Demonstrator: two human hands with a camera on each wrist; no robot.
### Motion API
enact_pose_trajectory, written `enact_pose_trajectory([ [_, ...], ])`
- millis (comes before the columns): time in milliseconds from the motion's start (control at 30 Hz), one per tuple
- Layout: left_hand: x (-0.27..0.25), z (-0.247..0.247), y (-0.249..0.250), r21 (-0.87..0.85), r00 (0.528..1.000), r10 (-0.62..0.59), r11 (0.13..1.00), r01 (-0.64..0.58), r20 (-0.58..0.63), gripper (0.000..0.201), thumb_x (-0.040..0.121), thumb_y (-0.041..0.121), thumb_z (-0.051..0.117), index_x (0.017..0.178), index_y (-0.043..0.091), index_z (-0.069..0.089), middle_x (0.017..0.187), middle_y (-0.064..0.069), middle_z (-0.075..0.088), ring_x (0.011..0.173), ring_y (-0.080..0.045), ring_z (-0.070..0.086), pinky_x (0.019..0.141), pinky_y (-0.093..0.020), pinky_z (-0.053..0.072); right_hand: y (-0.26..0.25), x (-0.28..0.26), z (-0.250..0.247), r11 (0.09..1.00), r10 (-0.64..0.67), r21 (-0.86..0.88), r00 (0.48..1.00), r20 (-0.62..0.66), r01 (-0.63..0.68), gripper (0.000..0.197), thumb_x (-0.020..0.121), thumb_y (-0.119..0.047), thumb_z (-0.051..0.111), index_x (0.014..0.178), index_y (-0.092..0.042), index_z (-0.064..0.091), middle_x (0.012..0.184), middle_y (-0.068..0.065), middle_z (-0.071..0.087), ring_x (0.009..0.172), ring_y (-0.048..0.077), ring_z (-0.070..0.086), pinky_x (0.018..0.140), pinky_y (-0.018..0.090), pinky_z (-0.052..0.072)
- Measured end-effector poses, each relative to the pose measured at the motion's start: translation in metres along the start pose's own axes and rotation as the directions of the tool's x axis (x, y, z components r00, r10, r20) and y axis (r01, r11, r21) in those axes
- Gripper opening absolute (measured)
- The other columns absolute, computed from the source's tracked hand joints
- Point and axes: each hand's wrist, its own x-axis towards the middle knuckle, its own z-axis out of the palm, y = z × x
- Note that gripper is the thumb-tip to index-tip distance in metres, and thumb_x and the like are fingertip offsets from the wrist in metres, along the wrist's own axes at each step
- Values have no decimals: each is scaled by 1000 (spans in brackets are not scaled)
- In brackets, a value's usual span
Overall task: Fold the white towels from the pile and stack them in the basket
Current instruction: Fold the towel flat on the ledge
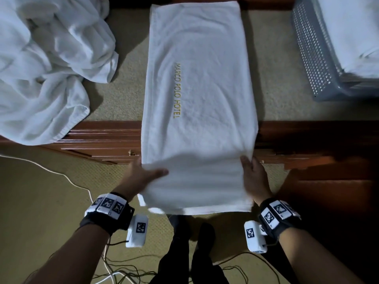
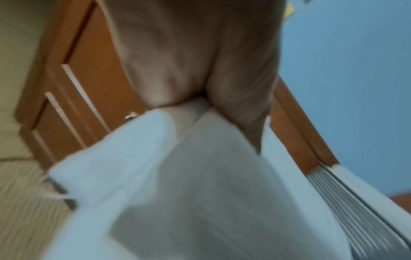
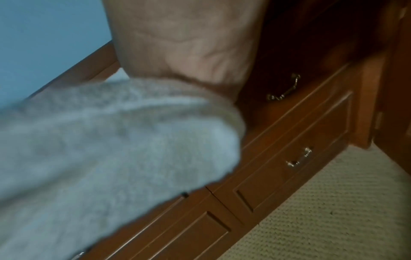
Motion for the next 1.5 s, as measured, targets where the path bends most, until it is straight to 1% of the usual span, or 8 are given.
enact_pose_trajectory([
  [100,1,5,-4,198,984,-47,977,81,-169,78,61,53,96,113,11,57,103,-8,70,91,-27,72,73,-42,63,3,-8,-2,999,22,-49,999,25,-21,44,104,-58,47,104,-20,68,96,-2,73,92,22,68,85,39,52],
  [233,4,-3,-11,216,976,-204,959,184,72,97,43,81,87,96,2,72,87,-8,79,84,-29,77,89,-50,61,9,-11,-7,994,75,-92,990,123,-64,39,96,-61,59,106,-25,71,99,-7,76,92,16,71,84,36,55],
  [400,-21,-10,-38,173,973,-146,978,115,180,38,75,33,91,105,14,78,94,-2,81,87,-20,77,91,-44,60,39,-24,-16,976,133,-204,948,288,-75,20,97,-41,69,111,-26,67,104,-7,75,99,15,72,88,41,59],
  [533,-27,5,-60,141,988,-129,983,117,84,43,79,37,88,104,5,72,81,-10,76,62,-22,68,61,-39,56,43,-34,-12,966,195,-212,958,211,-150,15,101,-31,64,107,-19,57,98,4,69,77,22,71,66,41,63],
  [700,-23,14,-51,261,992,-98,959,115,-76,54,78,33,90,118,19,55,94,-1,70,82,-18,66,79,-47,58,30,-29,-14,927,155,-359,984,91,-113,20,98,-20,67,114,-18,55,98,1,66,93,27,67,78,35,51],
  [867,-13,-13,8,416,967,66,908,44,-245,31,87,31,81,108,21,59,75,2,65,68,-14,61,58,-29,44,-19,-9,-31,952,26,-304,1000,14,-21,26,96,-9,65,118,-20,56,108,1,66,102,24,66,84,33,46],
  [1133,53,-38,133,363,899,271,922,-139,-345,16,100,29,65,100,14,68,90,0,68,84,-20,60,75,-29,39,-146,51,-36,948,-214,-258,973,-89,185,18,98,-16,64,115,-13,68,104,2,69,99,21,63,86,27,42],
  [1500,214,-47,235,278,935,78,960,23,-345,47,96,47,66,63,15,56,63,-3,55,63,-25,51,55,-31,32,-237,203,-19,859,-164,-479,983,81,183,44,98,-25,66,134,-4,55,131,16,61,127,35,54,109,41,43],
])
